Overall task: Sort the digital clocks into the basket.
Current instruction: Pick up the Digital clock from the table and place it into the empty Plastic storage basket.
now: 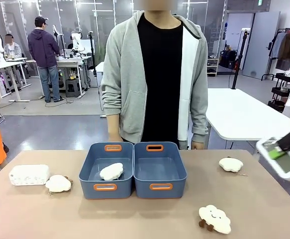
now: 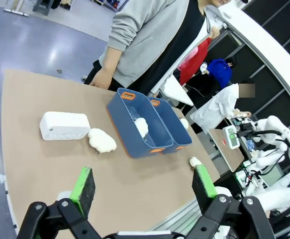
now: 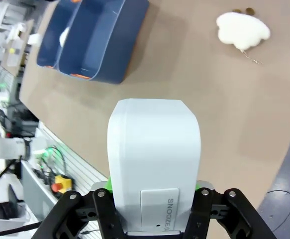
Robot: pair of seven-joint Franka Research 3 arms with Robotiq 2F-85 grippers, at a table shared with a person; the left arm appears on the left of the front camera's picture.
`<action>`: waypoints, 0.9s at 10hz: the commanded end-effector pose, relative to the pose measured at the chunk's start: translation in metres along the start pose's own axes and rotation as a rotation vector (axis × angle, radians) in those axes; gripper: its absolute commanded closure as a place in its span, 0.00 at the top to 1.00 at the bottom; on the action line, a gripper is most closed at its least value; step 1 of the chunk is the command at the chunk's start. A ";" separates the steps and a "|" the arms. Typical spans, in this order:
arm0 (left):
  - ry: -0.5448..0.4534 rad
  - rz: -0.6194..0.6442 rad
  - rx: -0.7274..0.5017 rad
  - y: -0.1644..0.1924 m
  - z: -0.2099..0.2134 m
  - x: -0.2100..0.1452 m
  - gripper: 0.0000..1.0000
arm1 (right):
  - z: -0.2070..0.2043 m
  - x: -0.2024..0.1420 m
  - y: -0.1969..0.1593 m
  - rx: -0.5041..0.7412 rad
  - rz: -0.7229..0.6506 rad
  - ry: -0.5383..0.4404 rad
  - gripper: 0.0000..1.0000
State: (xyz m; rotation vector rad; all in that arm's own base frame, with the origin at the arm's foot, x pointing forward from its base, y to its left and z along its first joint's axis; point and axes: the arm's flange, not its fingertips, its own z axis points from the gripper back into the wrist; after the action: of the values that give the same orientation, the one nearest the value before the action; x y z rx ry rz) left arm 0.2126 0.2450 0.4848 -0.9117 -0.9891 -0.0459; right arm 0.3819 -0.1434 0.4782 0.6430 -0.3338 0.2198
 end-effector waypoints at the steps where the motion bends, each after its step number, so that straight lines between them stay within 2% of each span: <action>1: 0.000 -0.005 0.003 -0.001 0.001 0.002 1.00 | 0.039 -0.025 -0.014 0.141 0.014 -0.090 0.00; 2: 0.000 -0.005 0.003 -0.001 0.001 0.002 1.00 | 0.047 -0.030 -0.014 0.176 0.034 -0.102 0.00; 4: 0.000 -0.005 0.003 -0.001 0.001 0.002 1.00 | 0.031 -0.011 0.010 0.168 0.094 -0.086 0.00; 5: 0.000 -0.005 0.003 -0.001 0.001 0.002 1.00 | 0.012 0.013 0.038 0.145 0.101 -0.082 0.00; 7: 0.000 -0.005 0.003 -0.001 0.001 0.002 1.00 | -0.054 0.062 0.089 0.122 0.131 -0.003 0.00; 8: 0.000 -0.005 0.003 -0.001 0.001 0.002 1.00 | -0.084 0.076 0.116 0.095 0.173 0.003 0.00; 9: 0.000 -0.005 0.003 -0.001 0.001 0.002 1.00 | -0.104 0.081 0.140 0.133 0.226 0.039 0.00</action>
State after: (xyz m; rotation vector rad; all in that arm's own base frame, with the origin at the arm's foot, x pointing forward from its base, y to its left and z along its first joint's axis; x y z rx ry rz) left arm 0.2128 0.2448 0.4850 -0.9112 -0.9887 -0.0469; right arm 0.4280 0.0304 0.5047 0.7356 -0.3630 0.4587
